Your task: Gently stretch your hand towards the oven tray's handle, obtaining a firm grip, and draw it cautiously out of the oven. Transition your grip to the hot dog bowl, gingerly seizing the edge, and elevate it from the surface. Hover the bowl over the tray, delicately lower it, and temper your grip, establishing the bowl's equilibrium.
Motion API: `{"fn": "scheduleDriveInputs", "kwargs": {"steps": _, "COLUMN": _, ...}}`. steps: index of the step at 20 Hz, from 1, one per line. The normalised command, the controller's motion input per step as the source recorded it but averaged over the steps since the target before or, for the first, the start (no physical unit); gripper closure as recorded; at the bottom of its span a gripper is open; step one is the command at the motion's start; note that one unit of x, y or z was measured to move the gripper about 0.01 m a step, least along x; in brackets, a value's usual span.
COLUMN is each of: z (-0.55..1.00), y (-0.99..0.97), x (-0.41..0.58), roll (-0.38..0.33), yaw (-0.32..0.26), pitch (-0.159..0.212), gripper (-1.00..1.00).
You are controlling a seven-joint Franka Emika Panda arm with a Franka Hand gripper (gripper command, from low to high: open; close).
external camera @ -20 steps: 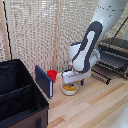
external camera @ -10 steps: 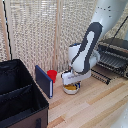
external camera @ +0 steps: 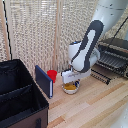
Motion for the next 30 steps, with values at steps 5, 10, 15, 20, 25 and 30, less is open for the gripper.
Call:
{"fn": "scheduleDriveInputs", "kwargs": {"steps": 5, "z": 0.73, "y": -0.04, "x": 0.005, "roll": 0.021, "yaw": -0.107, "pitch": 0.125, "gripper": 1.00}}
{"fn": "scheduleDriveInputs", "kwargs": {"steps": 10, "z": 0.61, "y": -0.13, "x": 0.294, "roll": 0.015, "yaw": -0.137, "pitch": 0.115, "gripper": 1.00}}
{"fn": "scheduleDriveInputs", "kwargs": {"steps": 15, "z": 0.47, "y": -0.20, "x": 0.617, "roll": 0.015, "yaw": -0.127, "pitch": 0.065, "gripper": 1.00}}
{"fn": "scheduleDriveInputs", "kwargs": {"steps": 20, "z": 0.53, "y": -0.25, "x": 0.659, "roll": 0.001, "yaw": -0.135, "pitch": 0.040, "gripper": 1.00}}
{"fn": "scheduleDriveInputs", "kwargs": {"steps": 25, "z": 0.61, "y": -0.18, "x": 0.601, "roll": -0.015, "yaw": -0.159, "pitch": 0.005, "gripper": 1.00}}
{"fn": "scheduleDriveInputs", "kwargs": {"steps": 30, "z": 0.53, "y": 0.00, "x": 0.488, "roll": -0.081, "yaw": -0.232, "pitch": 0.000, "gripper": 1.00}}
